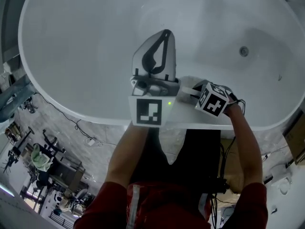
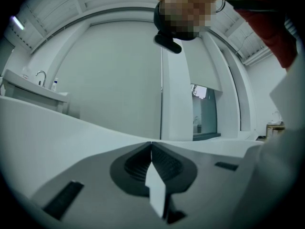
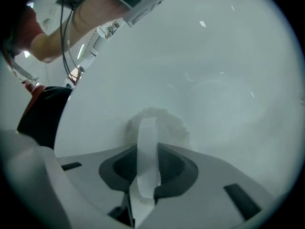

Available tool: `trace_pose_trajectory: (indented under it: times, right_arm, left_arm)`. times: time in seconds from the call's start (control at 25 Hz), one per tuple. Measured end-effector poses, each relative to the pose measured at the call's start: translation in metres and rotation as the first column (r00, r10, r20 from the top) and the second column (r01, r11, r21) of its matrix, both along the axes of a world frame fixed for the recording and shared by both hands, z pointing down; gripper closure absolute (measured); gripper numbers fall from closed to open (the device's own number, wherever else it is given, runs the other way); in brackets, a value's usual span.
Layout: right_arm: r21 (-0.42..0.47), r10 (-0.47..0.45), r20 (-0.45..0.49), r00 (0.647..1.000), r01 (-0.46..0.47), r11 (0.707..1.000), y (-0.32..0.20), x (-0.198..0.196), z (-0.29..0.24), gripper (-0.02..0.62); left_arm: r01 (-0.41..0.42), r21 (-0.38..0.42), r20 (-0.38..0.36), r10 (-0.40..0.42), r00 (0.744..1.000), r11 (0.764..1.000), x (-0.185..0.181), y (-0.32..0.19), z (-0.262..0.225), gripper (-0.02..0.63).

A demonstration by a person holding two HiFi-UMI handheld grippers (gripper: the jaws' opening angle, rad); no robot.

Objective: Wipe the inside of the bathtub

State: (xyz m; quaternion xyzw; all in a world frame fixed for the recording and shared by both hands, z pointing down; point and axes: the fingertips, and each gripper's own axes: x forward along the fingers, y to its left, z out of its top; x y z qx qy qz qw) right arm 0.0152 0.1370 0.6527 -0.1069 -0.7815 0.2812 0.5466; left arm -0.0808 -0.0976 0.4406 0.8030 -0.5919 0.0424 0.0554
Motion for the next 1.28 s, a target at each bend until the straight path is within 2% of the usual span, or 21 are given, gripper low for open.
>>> trace_pose_trajectory:
  times: [0.24, 0.48, 0.64, 1.08, 1.28]
  right_arm:
    - [-0.038, 0.047, -0.033, 0.998, -0.048, 0.998, -0.012, 0.000, 0.068, 0.505]
    - [-0.079, 0.070, -0.029, 0.997, -0.072, 0.994, -0.019, 0.003, 0.116, 0.505]
    - [-0.092, 0.086, -0.059, 0.995, -0.091, 0.992, -0.027, 0.001, 0.149, 0.505]
    - [0.009, 0.064, -0.121, 0.991, -0.063, 0.998, -0.049, 0.018, 0.239, 0.505]
    - [0.141, 0.056, -0.129, 0.990, -0.037, 0.989, -0.058, 0.018, 0.271, 0.505]
  left_arm:
    - [0.015, -0.009, 0.003, -0.015, 1.000, 1.000, -0.006, -0.001, 0.032, 0.591]
    - [0.028, -0.022, 0.005, -0.028, 1.000, 0.999, 0.007, 0.001, 0.058, 0.591]
    - [0.025, -0.029, 0.006, -0.025, 1.000, 0.999, 0.009, -0.003, 0.075, 0.591]
    - [0.035, -0.039, 0.006, -0.035, 0.999, 0.999, 0.023, -0.011, 0.103, 0.591]
    - [0.040, -0.047, 0.005, -0.040, 0.999, 0.998, 0.024, -0.010, 0.109, 0.591]
